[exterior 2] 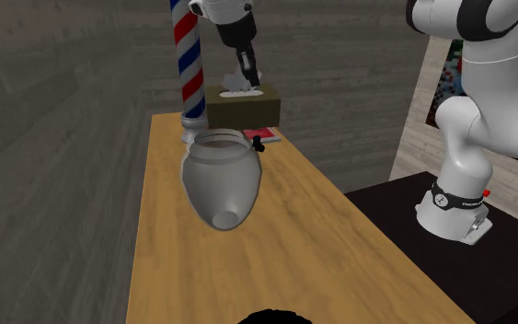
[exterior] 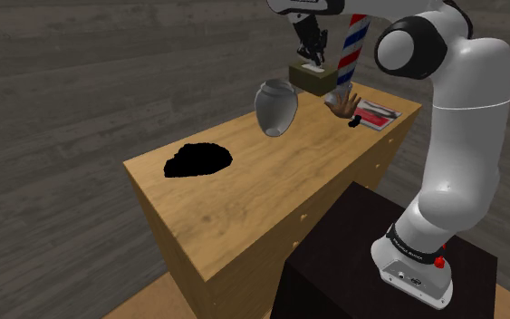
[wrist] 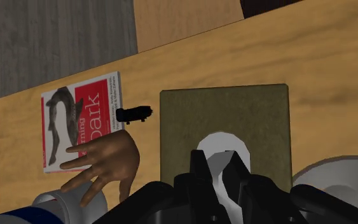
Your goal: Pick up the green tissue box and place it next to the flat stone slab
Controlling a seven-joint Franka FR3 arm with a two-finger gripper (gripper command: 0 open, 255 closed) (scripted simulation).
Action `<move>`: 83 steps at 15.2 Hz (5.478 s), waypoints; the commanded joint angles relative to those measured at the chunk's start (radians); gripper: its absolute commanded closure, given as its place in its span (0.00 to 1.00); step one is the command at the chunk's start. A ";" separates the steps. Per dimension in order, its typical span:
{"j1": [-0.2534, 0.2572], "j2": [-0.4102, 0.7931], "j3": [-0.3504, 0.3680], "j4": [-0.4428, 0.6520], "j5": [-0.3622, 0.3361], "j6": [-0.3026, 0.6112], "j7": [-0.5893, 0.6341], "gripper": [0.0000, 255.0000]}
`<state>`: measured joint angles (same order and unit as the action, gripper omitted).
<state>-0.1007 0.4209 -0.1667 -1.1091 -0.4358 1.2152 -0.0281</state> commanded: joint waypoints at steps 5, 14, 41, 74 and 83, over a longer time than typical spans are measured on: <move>0.100 -0.074 0.046 -0.083 0.019 -0.054 0.137 1.00; 0.232 -0.101 0.118 -0.100 0.072 -0.142 0.335 1.00; 0.356 -0.089 0.195 -0.305 0.178 0.004 0.615 1.00; 0.344 -0.041 0.197 -0.547 0.186 0.287 0.680 0.00; 0.363 0.017 0.202 -0.352 0.190 0.148 0.669 0.00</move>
<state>0.2601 0.4277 0.0353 -1.4861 -0.2464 1.3799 0.6417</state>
